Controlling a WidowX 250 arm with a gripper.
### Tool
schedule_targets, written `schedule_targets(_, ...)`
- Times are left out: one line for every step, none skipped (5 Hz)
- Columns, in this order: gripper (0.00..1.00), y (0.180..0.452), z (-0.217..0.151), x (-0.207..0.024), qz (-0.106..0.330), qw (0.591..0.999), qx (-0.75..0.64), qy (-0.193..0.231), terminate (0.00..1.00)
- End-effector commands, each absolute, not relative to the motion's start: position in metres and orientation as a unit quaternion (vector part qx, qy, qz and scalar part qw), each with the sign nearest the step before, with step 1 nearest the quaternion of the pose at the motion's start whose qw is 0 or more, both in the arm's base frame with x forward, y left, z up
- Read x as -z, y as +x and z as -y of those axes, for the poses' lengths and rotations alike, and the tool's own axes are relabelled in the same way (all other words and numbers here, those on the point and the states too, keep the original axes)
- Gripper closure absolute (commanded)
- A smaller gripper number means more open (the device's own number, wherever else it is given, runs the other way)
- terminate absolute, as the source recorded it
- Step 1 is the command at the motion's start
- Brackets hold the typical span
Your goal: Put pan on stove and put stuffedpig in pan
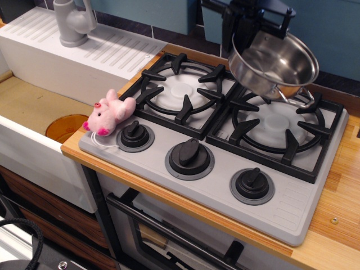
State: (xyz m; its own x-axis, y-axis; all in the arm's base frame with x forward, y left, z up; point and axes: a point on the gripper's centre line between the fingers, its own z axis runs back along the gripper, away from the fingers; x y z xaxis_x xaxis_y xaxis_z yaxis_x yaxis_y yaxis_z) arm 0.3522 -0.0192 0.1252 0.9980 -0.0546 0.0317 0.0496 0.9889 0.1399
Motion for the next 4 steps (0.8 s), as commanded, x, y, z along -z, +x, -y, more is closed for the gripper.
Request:
schedule_targets(1.0,0.367,-0.021,-0.167,0.051,0.995,0.05,0.076,0.0)
schedule_targets(1.0,0.375,-0.045,-0.166,0.046,0.994,0.061,0.078,0.0)
schedule_targets(1.0,0.376,-0.062,-0.163,0.044,0.994,0.066,0.077,0.0)
schedule_targets(1.0,0.378,-0.076,-0.152,0.047,0.994,0.069,0.071,0.0)
